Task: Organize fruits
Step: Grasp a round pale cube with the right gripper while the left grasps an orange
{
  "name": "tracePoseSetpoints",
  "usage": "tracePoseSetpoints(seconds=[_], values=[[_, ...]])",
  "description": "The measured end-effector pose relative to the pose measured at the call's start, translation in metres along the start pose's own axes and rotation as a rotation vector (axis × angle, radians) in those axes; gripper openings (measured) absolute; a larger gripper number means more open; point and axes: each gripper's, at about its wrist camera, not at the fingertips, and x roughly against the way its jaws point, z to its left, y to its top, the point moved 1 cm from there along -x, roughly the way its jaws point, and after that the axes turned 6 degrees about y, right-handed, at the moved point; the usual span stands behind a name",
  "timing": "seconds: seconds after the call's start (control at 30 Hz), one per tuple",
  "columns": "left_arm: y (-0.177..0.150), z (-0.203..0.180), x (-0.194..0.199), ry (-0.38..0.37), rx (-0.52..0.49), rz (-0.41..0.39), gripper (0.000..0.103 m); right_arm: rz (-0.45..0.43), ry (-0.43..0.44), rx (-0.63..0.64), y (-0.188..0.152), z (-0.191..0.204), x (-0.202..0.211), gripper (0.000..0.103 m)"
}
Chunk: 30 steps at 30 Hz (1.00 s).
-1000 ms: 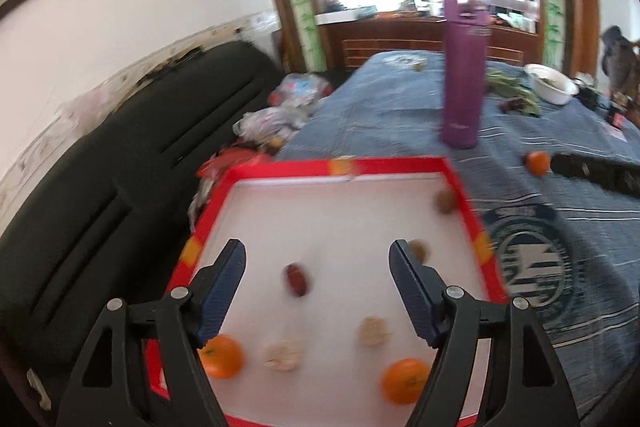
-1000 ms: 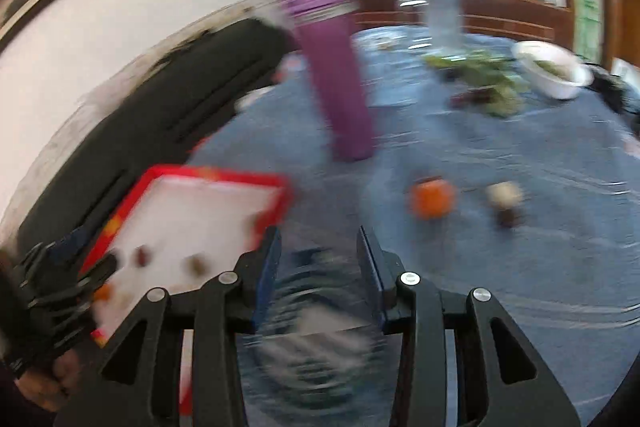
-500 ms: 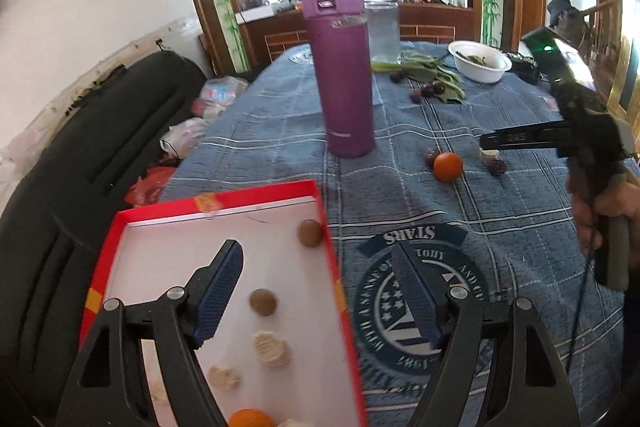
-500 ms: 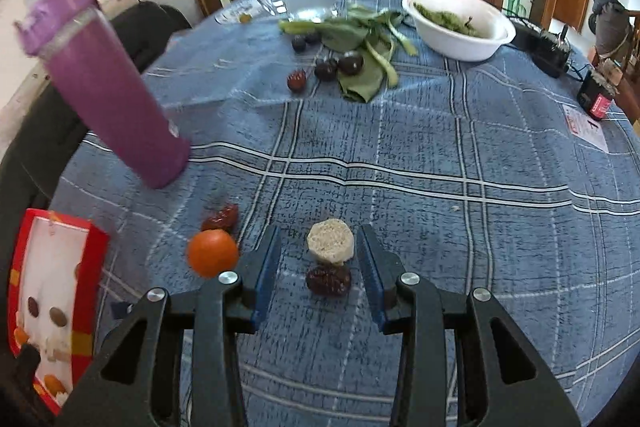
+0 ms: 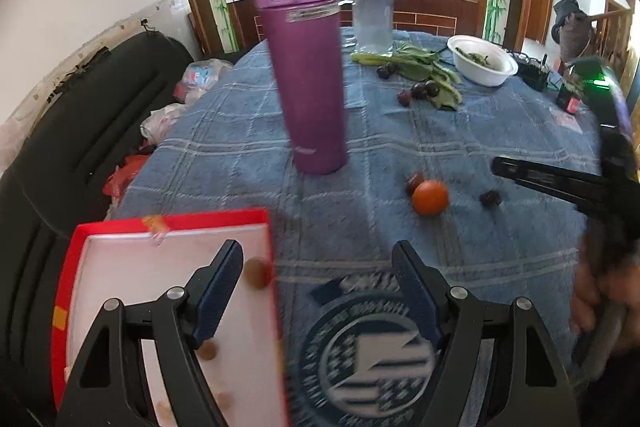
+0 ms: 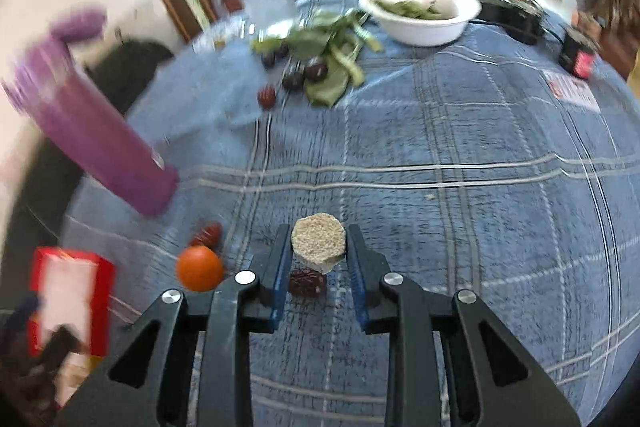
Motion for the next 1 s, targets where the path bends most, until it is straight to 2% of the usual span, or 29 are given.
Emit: tracePoseSetpoints(seconds=[0.07, 0.17, 0.3, 0.43, 0.57, 0.6, 0.67, 0.73, 0.9, 1.0], values=[[0.009, -0.016, -0.008, -0.004, -0.001, 0.002, 0.077, -0.049, 0.037, -0.028, -0.001, -0.008, 0.019, 0.029], [0.018, -0.041, -0.024, -0.009, -0.002, 0.017, 0.077, -0.111, 0.022, -0.037, -0.005, -0.019, 0.035, 0.029], [0.024, -0.066, -0.042, -0.014, 0.012, 0.039, 0.077, -0.107, 0.082, -0.111, 0.001, -0.035, 0.036, 0.029], [0.027, -0.074, -0.055, 0.008, 0.051, 0.044, 0.077, -0.139, 0.081, -0.106, 0.002, -0.034, 0.04, 0.029], [0.025, -0.08, -0.07, 0.003, 0.066, 0.07, 0.075, -0.128, 0.108, -0.116, 0.001, -0.032, 0.037, 0.029], [0.024, -0.08, -0.073, -0.001, 0.07, 0.079, 0.072, -0.126, 0.11, -0.112, 0.001, -0.03, 0.036, 0.029], [0.023, -0.082, -0.08, -0.037, 0.076, 0.104, 0.048, -0.131, 0.113, -0.107, -0.001, -0.028, 0.037, 0.029], [0.021, -0.084, -0.086, -0.068, 0.082, 0.135, 0.033, -0.132, 0.117, -0.102, -0.001, -0.027, 0.037, 0.029], [0.018, -0.082, -0.079, -0.077, 0.074, 0.117, 0.032, -0.141, 0.121, -0.1, -0.001, -0.025, 0.039, 0.029], [0.018, -0.078, -0.057, -0.072, 0.058, 0.07, 0.032, -0.15, 0.134, -0.089, -0.002, -0.022, 0.042, 0.029]])
